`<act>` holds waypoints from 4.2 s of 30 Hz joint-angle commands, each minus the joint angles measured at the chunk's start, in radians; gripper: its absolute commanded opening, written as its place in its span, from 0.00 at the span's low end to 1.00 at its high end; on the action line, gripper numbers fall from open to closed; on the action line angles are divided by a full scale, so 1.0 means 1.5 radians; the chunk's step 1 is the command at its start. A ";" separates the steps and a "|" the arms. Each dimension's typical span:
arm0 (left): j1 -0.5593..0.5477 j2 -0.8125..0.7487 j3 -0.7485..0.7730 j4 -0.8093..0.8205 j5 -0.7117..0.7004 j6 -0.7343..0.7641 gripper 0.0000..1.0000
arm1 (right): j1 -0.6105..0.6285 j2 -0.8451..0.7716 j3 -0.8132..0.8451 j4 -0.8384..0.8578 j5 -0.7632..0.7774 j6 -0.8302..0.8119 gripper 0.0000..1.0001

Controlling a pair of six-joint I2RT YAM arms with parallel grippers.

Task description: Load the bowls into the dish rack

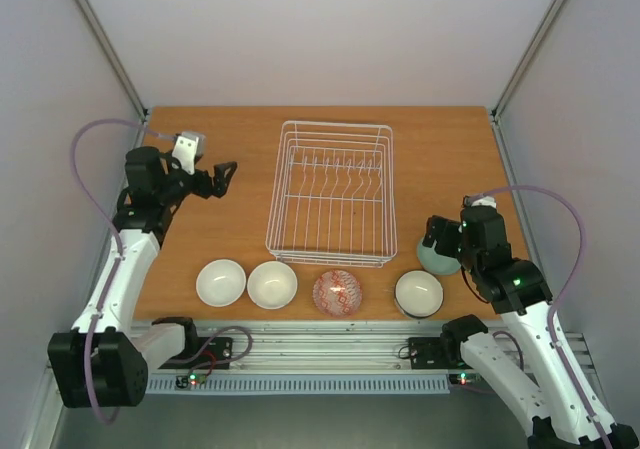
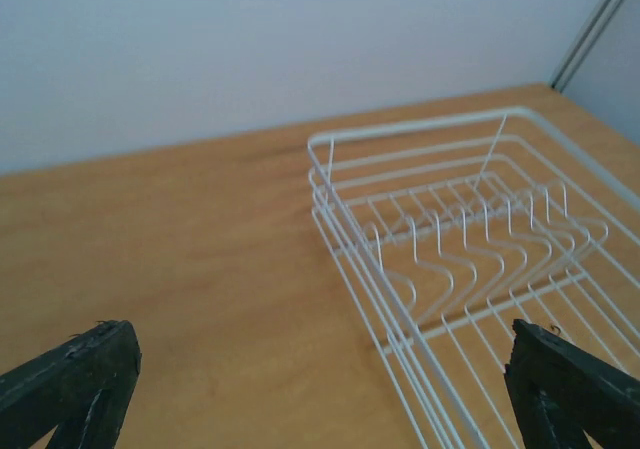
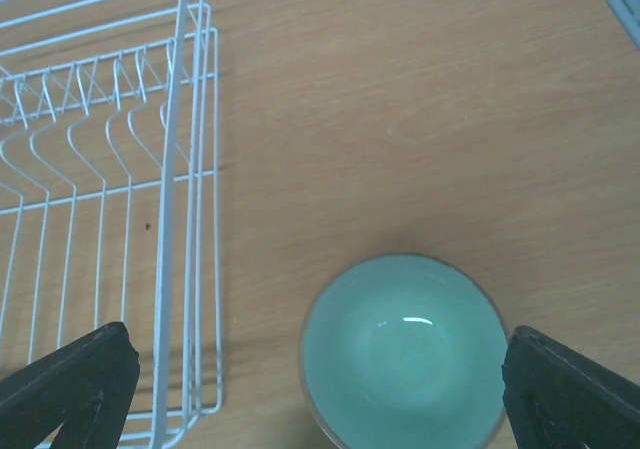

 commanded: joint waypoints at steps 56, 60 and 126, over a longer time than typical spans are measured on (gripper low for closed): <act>0.004 0.011 -0.036 -0.030 0.071 0.001 0.99 | -0.142 0.162 -0.200 0.050 -0.026 0.284 0.34; 0.004 0.009 -0.035 -0.031 0.075 0.000 0.99 | -0.142 0.173 -0.193 0.059 -0.016 0.278 0.29; -0.297 0.188 0.145 -0.154 0.002 -0.081 0.82 | 0.288 0.508 0.305 0.234 0.069 0.110 0.01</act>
